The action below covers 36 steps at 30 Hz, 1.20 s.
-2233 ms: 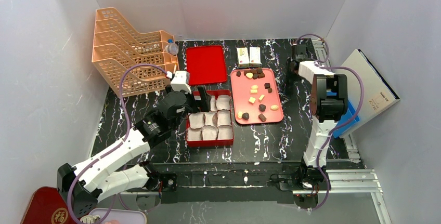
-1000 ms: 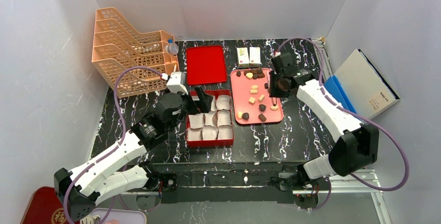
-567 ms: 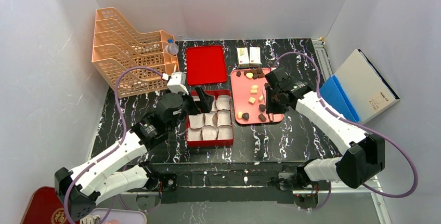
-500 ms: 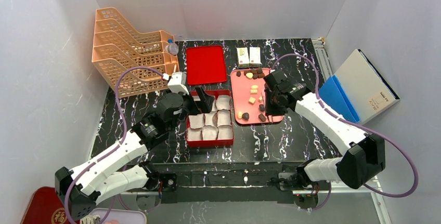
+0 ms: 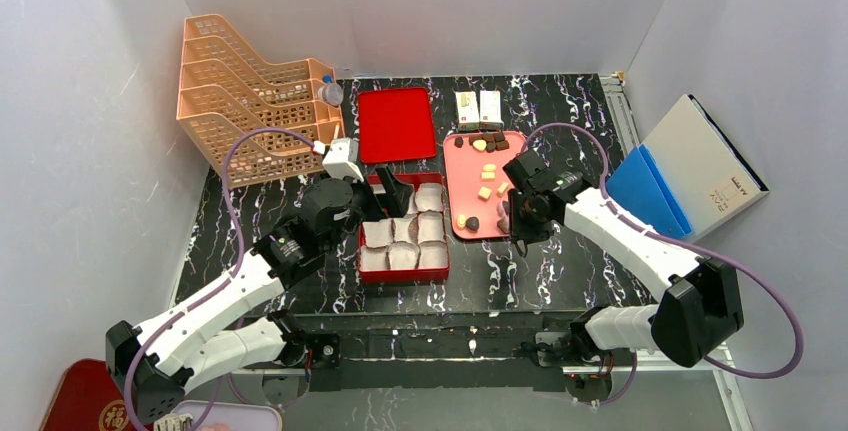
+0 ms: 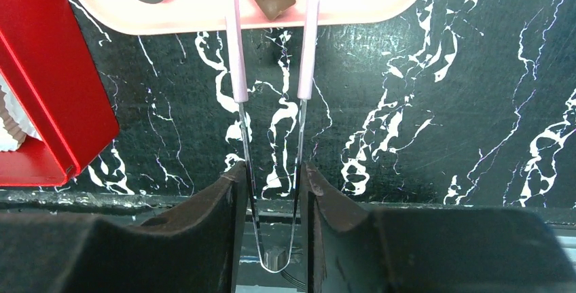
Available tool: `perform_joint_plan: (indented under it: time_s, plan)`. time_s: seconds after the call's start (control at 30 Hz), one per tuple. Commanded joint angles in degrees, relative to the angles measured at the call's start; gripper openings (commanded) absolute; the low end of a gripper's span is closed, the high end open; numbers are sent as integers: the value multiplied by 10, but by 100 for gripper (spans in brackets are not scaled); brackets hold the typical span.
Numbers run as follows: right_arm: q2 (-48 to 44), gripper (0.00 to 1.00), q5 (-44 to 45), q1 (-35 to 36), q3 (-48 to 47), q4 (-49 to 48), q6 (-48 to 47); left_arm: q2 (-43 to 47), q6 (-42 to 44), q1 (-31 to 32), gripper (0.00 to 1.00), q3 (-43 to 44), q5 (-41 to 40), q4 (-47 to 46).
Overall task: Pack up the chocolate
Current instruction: Pick up the fake chocolate from the plate.
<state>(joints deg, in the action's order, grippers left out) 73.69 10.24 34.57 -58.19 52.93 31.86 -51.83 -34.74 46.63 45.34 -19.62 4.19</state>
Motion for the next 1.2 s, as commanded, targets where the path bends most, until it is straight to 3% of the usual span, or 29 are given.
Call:
perform_joint_plan:
  time_s: [0.0, 0.7, 1.03, 1.17]
  plan:
    - [-3, 40, 2, 3, 1, -2, 5, -1, -3, 2, 98, -1, -1, -13]
    - [55, 41, 16, 3, 15, -51, -8, -7, 7, 1, 98, -10, -1, -19]
    - [80, 35, 24, 3, 16, -65, -12, -8, 13, 1, 98, -15, -5, -21]
    - [81, 28, 20, 3, 15, -68, -11, -6, 13, 2, 98, -16, -7, -20]
